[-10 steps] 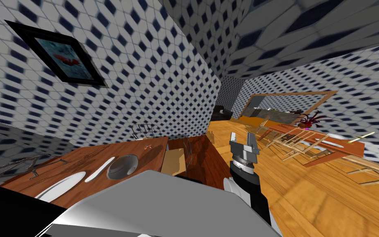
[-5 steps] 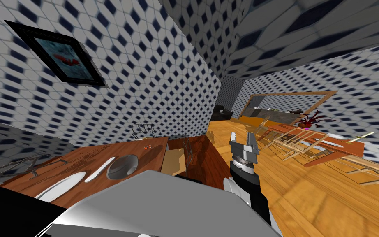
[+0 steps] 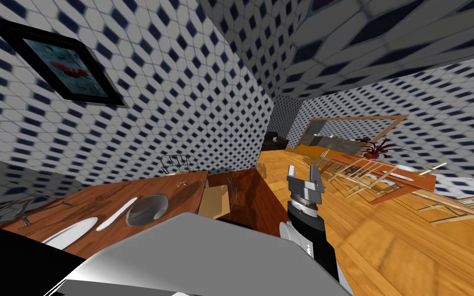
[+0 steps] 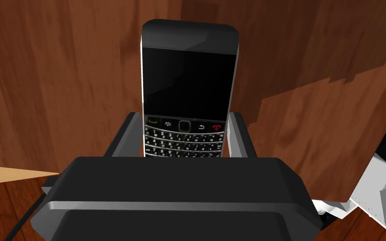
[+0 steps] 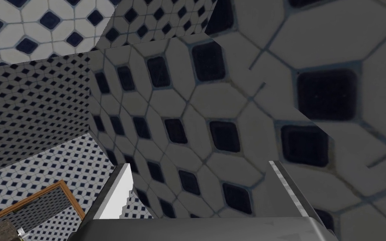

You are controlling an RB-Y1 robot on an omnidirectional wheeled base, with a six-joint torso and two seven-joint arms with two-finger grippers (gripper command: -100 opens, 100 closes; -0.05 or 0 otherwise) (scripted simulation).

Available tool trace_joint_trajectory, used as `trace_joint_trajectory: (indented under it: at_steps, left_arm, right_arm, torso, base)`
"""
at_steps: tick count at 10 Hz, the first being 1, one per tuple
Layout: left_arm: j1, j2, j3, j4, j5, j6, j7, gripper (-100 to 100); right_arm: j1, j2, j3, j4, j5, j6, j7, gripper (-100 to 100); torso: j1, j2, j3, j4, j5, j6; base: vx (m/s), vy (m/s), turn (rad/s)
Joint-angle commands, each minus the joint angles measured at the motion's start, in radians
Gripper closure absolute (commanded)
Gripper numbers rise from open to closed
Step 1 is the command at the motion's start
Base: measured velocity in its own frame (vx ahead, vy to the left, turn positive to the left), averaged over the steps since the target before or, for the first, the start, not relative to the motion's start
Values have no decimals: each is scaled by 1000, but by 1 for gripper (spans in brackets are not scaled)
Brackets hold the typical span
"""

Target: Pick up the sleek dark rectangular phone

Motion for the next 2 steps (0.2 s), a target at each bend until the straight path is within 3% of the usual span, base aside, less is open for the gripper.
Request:
trace_joint_trajectory:
  at_steps: [1,2]
  left_arm:
    - [0,0,0,0,0,0,0,100]
    - [1,1,0,-4,-1,6,4,0]
  right_arm:
    - [0,0,0,0,0,0,0,0]
    - [0,0,0,0,0,0,0,0]
  torso:
    - [0,0,0,0,0,0]
    - [3,0,0,0,1,0]
  base:
    - [-3,-41,-5]
    - [0,-8,3]
